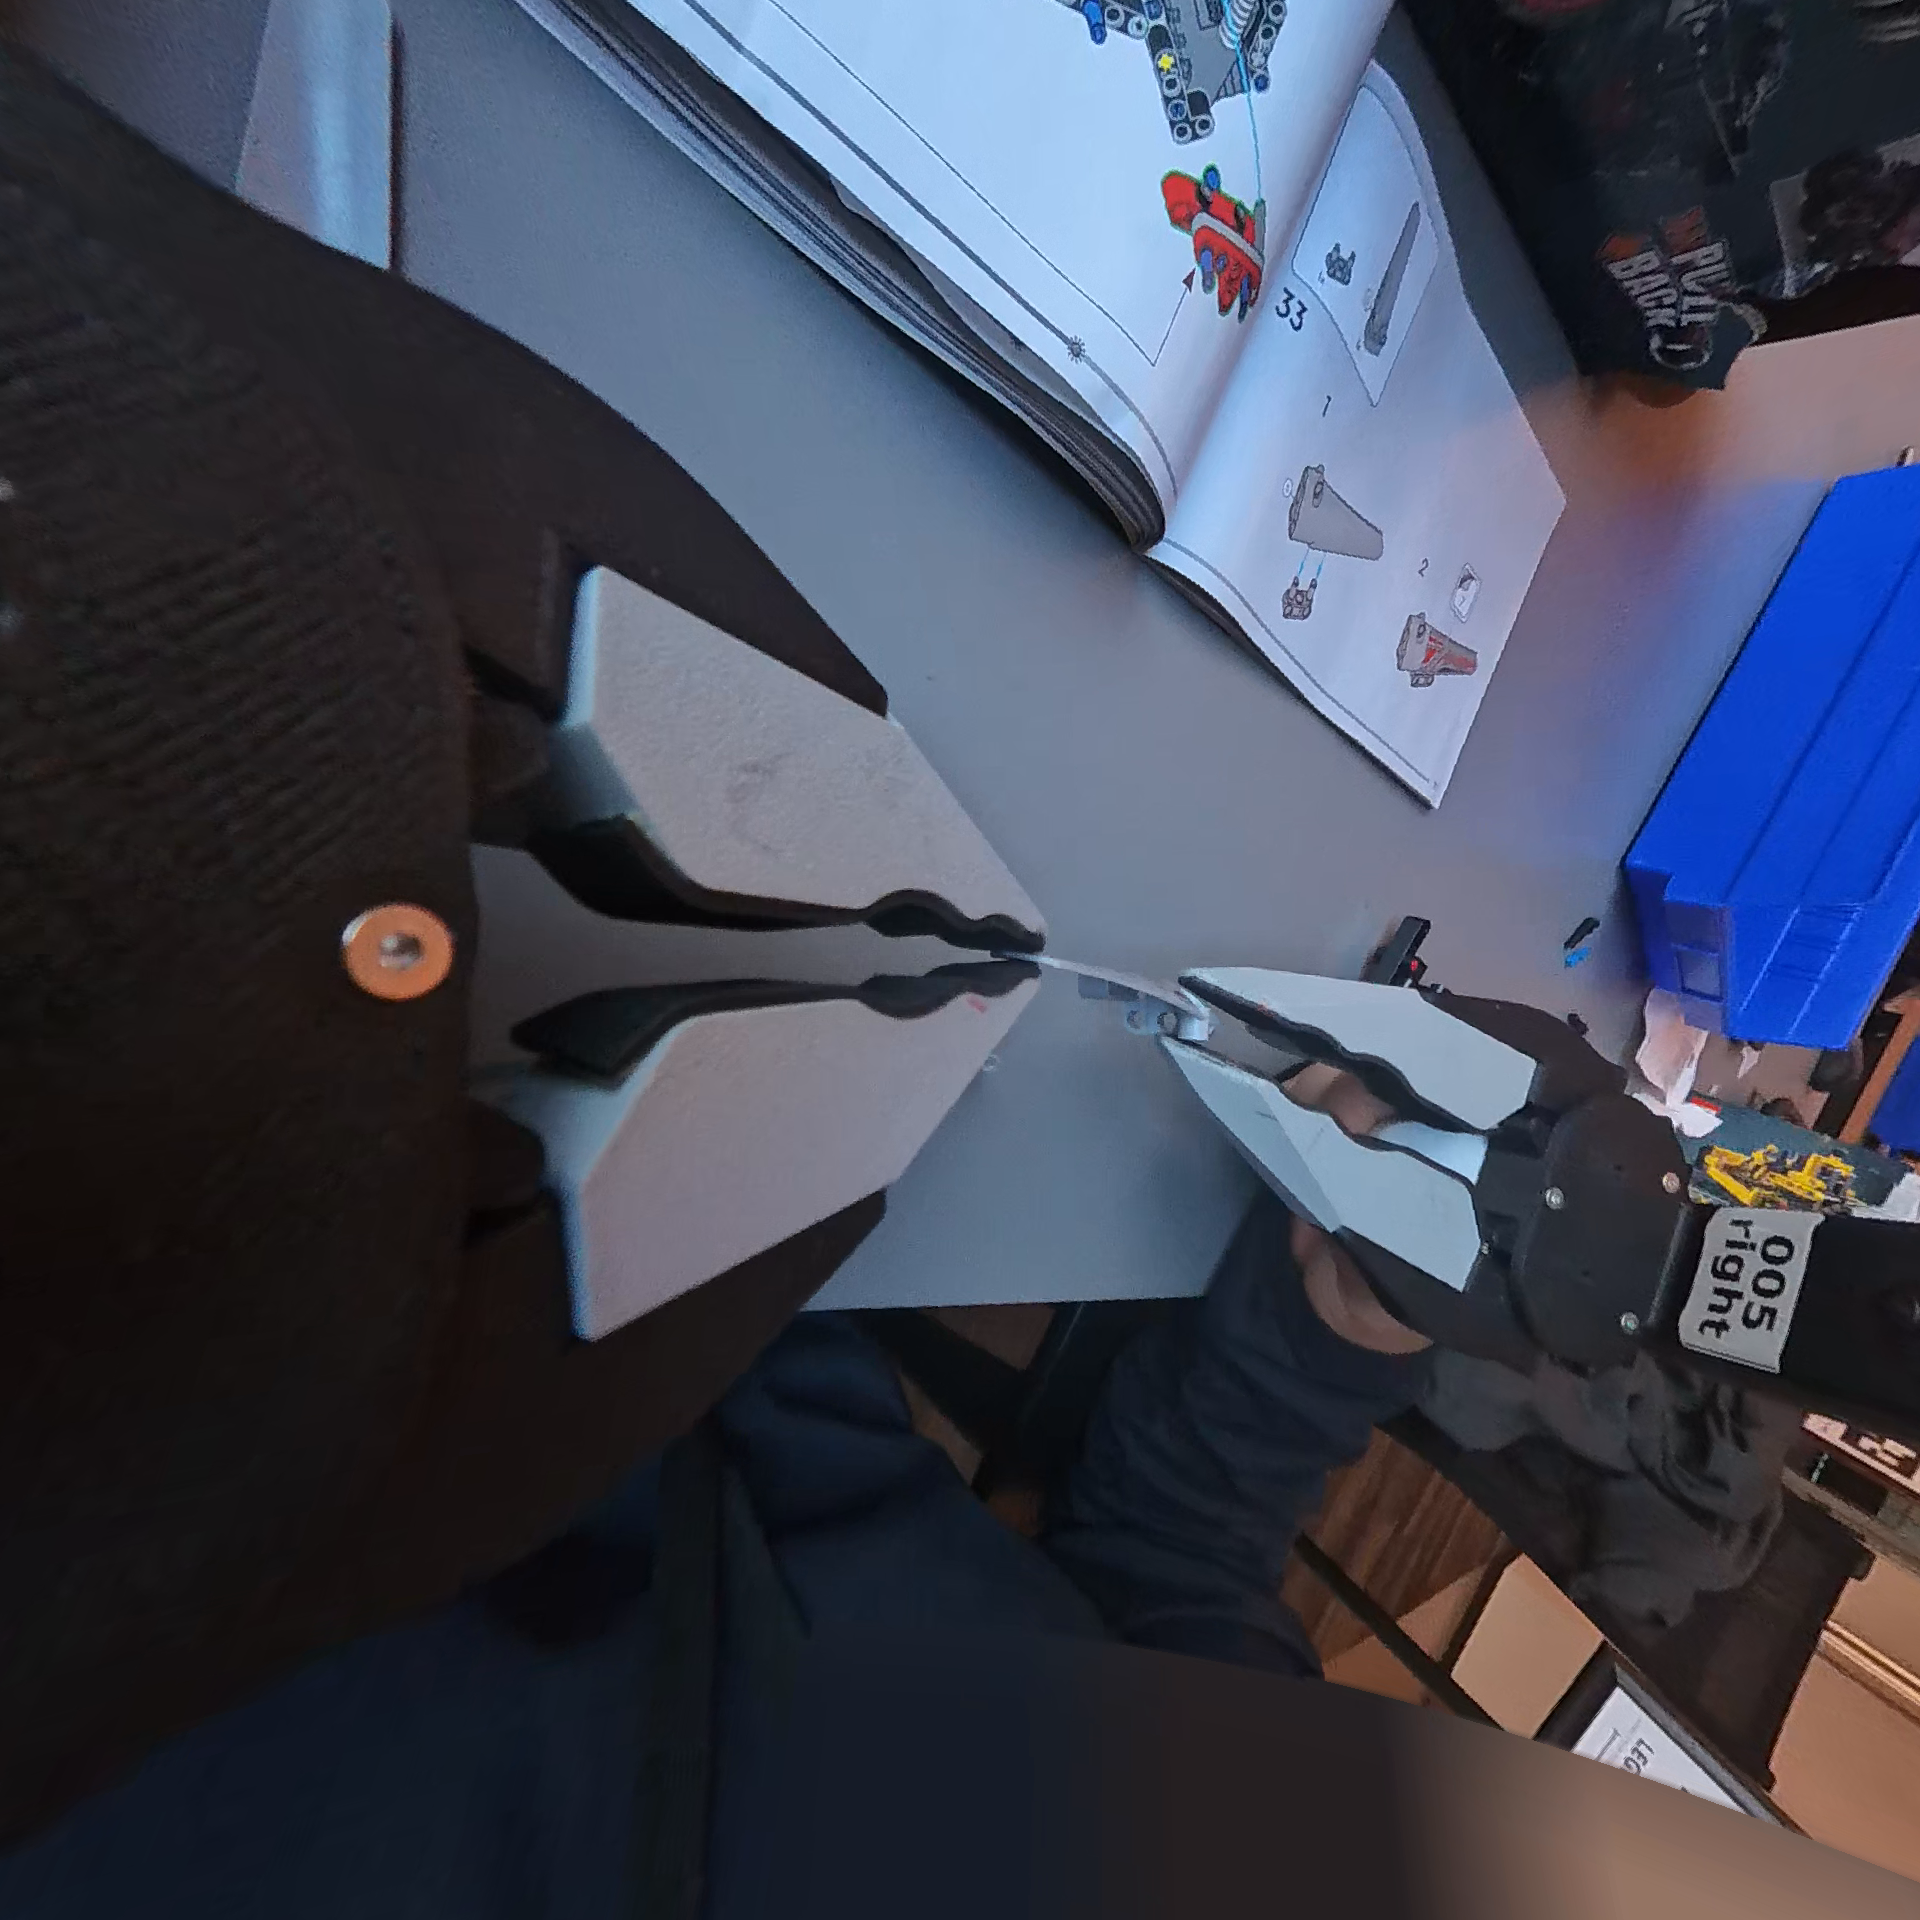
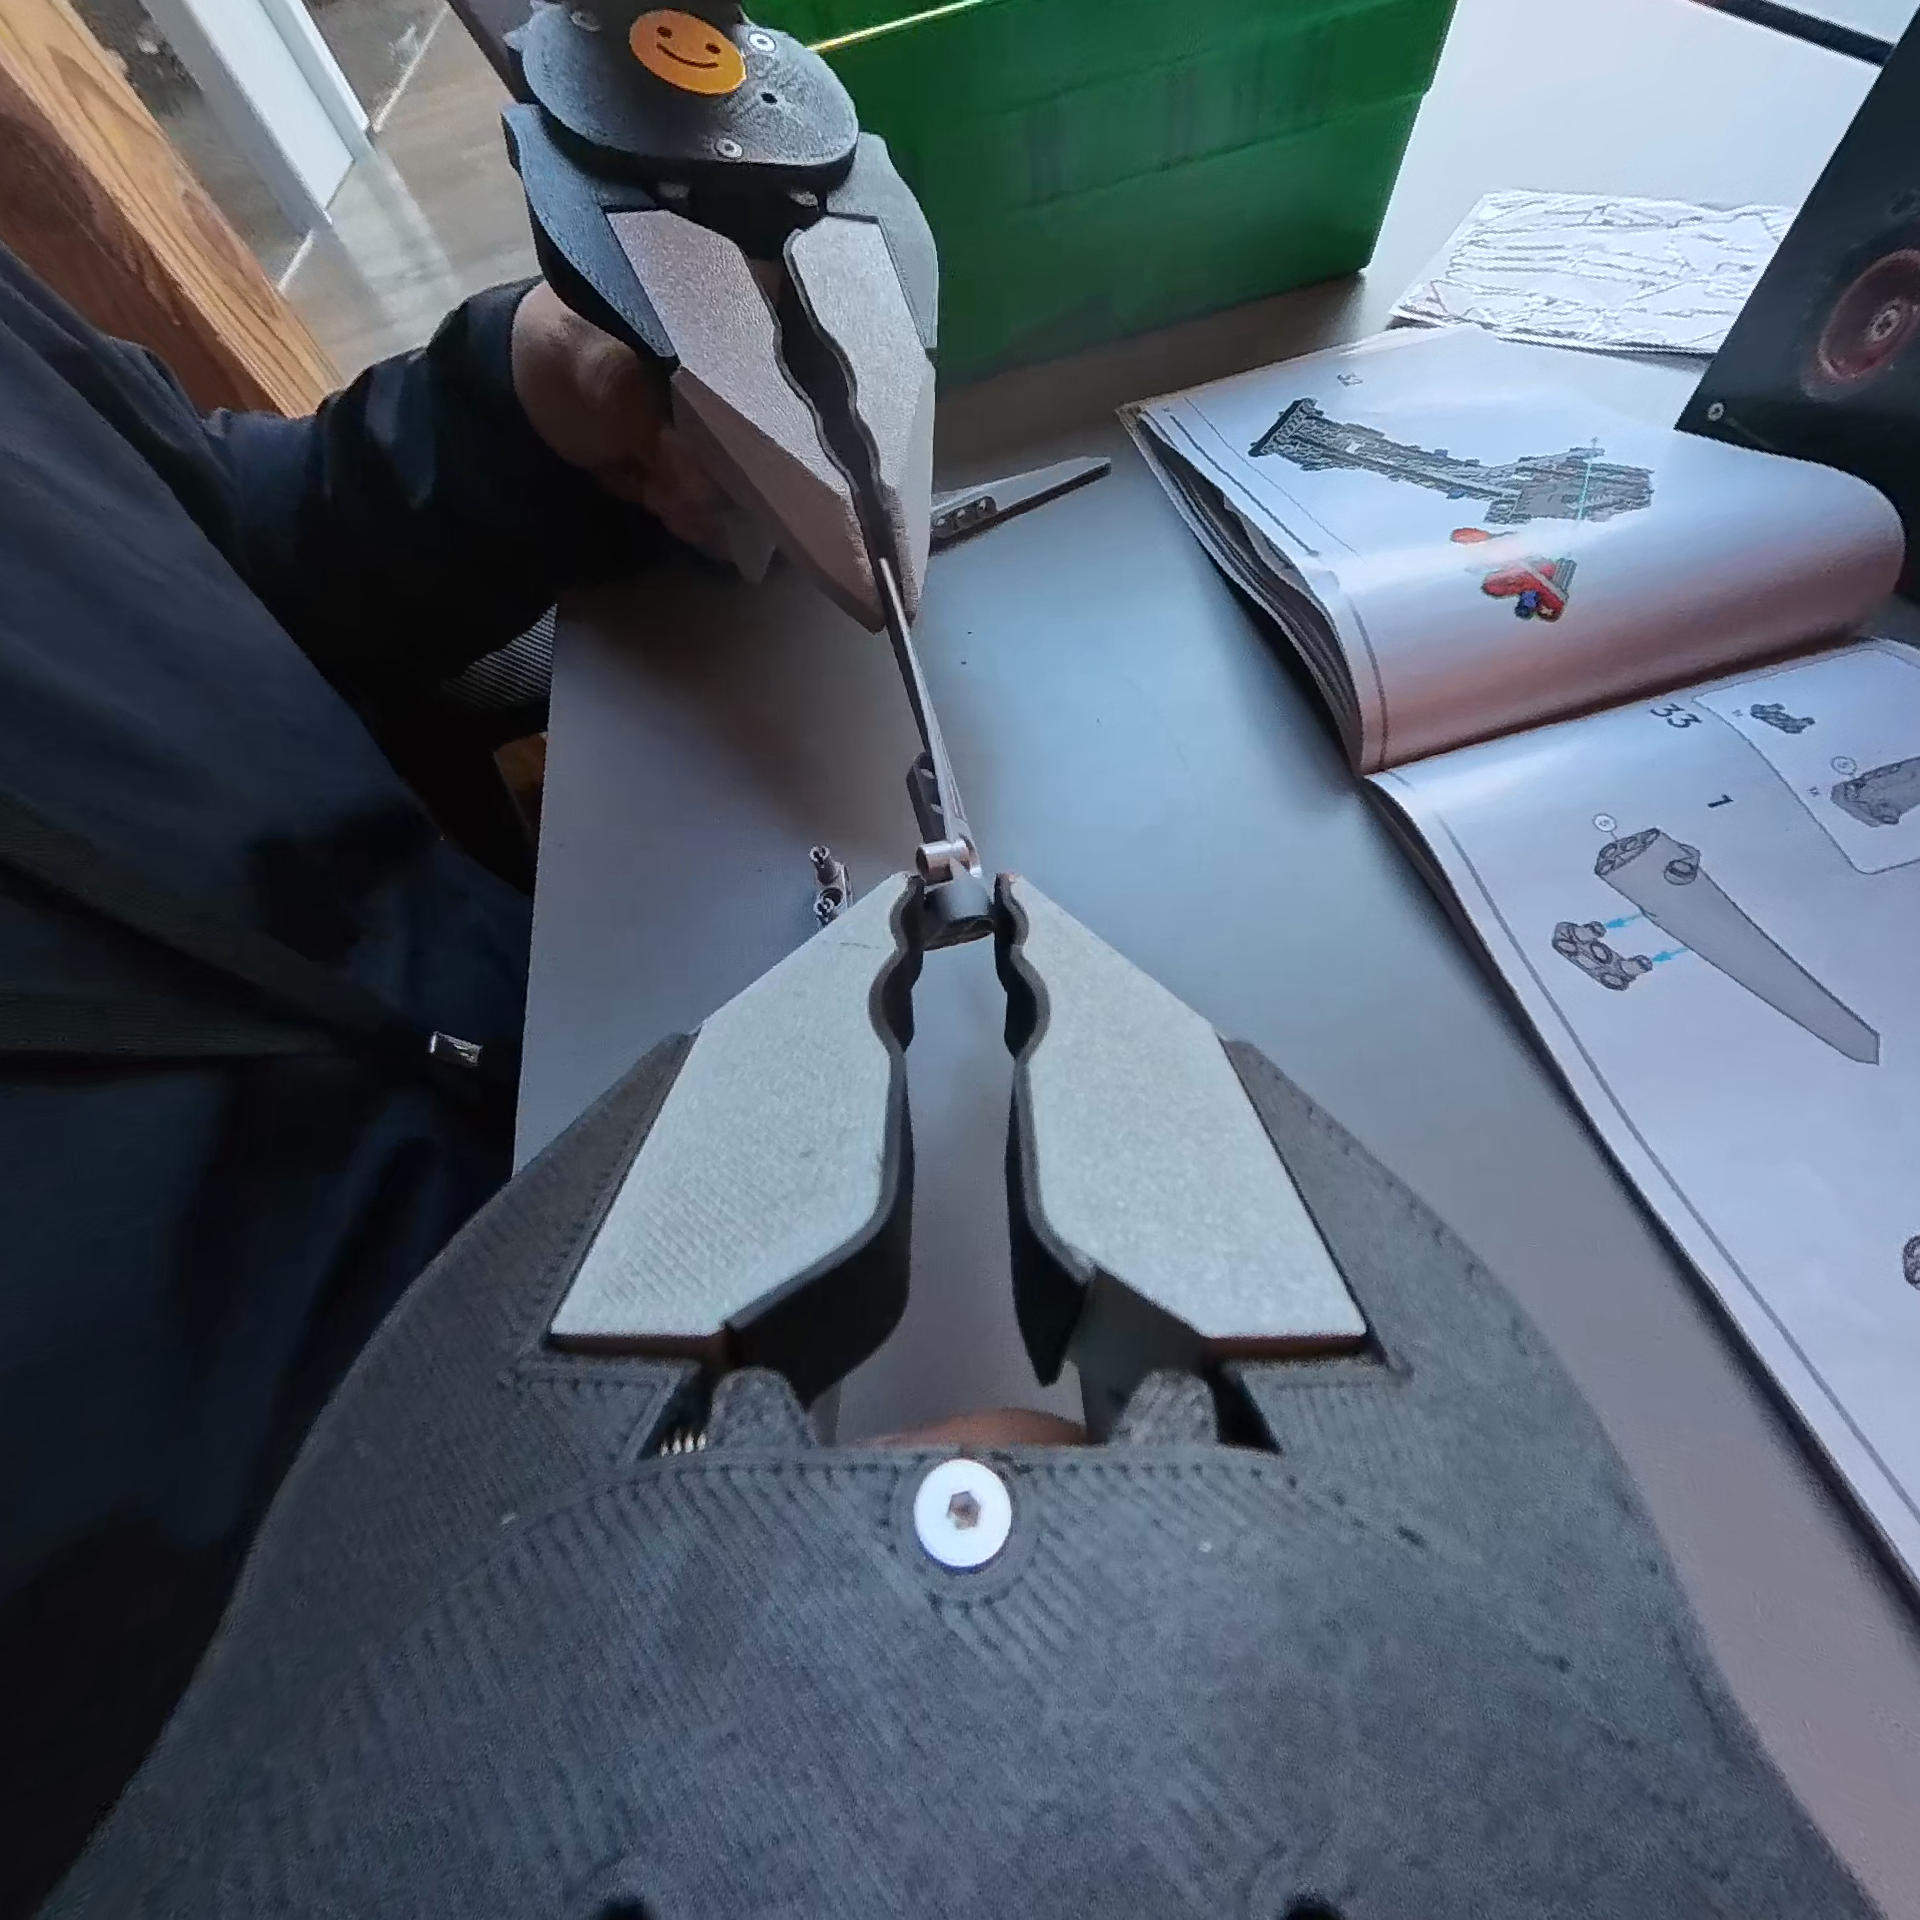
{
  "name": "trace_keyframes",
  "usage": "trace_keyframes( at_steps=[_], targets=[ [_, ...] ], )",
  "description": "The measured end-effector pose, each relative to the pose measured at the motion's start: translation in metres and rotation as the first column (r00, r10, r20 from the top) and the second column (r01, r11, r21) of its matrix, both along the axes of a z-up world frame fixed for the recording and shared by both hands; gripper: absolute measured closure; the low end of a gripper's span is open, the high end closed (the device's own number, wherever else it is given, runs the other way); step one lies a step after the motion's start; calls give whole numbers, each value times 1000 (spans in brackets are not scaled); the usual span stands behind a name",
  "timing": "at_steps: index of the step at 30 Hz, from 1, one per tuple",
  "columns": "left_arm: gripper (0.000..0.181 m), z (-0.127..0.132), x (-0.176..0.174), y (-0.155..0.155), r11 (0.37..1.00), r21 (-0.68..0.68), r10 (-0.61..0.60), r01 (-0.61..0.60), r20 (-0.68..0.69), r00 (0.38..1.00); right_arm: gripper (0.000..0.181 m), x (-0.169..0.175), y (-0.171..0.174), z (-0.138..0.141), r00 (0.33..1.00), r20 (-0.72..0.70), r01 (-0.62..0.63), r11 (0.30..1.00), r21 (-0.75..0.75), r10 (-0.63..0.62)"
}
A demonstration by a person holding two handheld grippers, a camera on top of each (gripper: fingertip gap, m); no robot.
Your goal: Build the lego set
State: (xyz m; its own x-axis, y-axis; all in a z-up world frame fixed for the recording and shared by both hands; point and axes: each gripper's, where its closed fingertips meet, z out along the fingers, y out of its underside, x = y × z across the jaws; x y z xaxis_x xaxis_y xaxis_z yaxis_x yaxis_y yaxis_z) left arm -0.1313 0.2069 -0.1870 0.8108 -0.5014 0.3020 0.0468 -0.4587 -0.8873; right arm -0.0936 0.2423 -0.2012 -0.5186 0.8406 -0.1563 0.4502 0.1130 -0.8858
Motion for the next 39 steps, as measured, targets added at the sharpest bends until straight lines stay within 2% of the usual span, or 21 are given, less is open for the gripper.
trace_keyframes(
  at_steps=[14,21,27,33,36,39],
  targets=[
    [181,9,1,-3,999,30,-12,10,67,998,170,3,1,9,999,-41,-13,999,-53,11],
    [181,12,2,-5,999,47,-19,16,73,997,171,5,-5,6,998,-44,-35,999,4,36],
    [181,6,6,-7,997,-27,-64,68,126,990,171,9,-6,5,998,-31,-52,999,-14,52],
    [168,-7,13,-11,993,-76,-85,85,3,996,172,11,-12,-2,999,33,-39,999,32,38],
    [181,-10,15,-13,992,-81,-102,97,-55,993,172,12,-18,-3,998,59,-27,995,99,21],
    [181,-17,15,-13,990,-102,-113,101,-116,987,172,12,-23,3,999,44,-10,994,113,5]
  ],
)
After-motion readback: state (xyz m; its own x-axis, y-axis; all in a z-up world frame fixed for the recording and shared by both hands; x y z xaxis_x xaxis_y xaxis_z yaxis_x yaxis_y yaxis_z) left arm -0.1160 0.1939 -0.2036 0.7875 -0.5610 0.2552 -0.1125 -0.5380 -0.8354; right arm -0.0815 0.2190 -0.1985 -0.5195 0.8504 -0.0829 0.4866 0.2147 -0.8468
